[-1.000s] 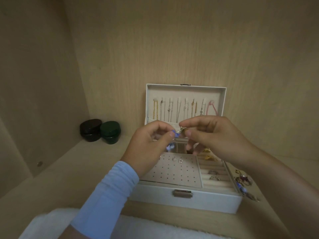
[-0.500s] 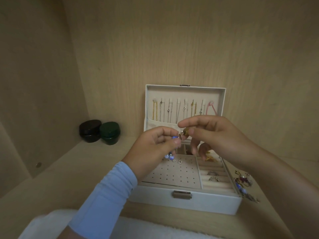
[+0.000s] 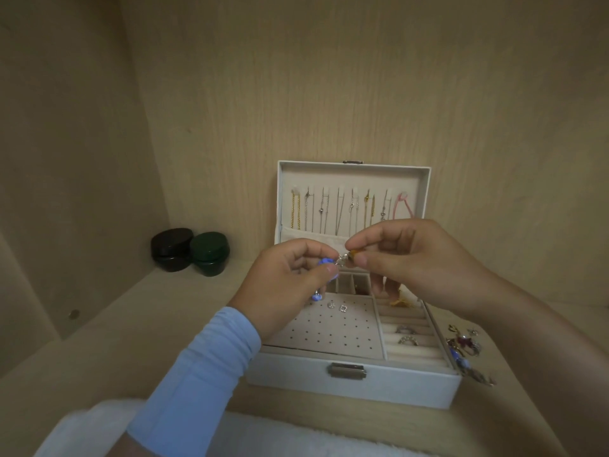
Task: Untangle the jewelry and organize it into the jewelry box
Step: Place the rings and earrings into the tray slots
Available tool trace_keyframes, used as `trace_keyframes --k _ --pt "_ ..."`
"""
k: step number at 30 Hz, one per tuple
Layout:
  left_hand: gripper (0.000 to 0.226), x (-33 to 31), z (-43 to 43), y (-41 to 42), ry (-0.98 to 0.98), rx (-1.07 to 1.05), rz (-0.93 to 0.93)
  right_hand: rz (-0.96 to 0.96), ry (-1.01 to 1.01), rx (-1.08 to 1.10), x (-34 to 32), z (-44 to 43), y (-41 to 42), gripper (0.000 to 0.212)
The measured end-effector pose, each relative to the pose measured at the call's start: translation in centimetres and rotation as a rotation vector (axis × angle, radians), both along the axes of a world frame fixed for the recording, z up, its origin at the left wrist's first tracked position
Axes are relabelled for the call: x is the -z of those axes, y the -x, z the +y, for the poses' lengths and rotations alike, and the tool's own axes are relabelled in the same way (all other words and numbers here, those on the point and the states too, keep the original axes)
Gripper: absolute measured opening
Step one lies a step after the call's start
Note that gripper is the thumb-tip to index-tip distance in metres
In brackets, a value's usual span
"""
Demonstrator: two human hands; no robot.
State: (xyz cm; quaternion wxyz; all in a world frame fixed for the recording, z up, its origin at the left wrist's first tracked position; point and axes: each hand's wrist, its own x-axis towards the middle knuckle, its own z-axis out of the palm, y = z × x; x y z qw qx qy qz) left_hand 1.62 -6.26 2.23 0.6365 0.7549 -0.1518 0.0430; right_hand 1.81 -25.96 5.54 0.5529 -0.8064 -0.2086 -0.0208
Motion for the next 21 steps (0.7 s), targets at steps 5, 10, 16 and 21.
trace_keyframes --k 5,10,16,21 --pt "0.006 0.16 -0.15 0.0 -0.1 -0.059 -0.049 -0.021 0.014 -0.011 0.35 0.19 -0.13 0.015" --pt "0.009 0.38 -0.24 -0.12 -0.123 -0.092 -0.078 -0.069 0.075 0.011 0.31 0.0 -0.18 0.018" --pt "0.009 0.79 -0.51 -0.22 -0.237 -0.189 -0.209 -0.109 0.218 0.109 -0.19 0.02 0.02 0.016" --pt "0.011 0.8 -0.62 0.06 -0.346 -0.2 -0.271 -0.183 0.312 0.123 0.0 -0.01 -0.04 0.007"
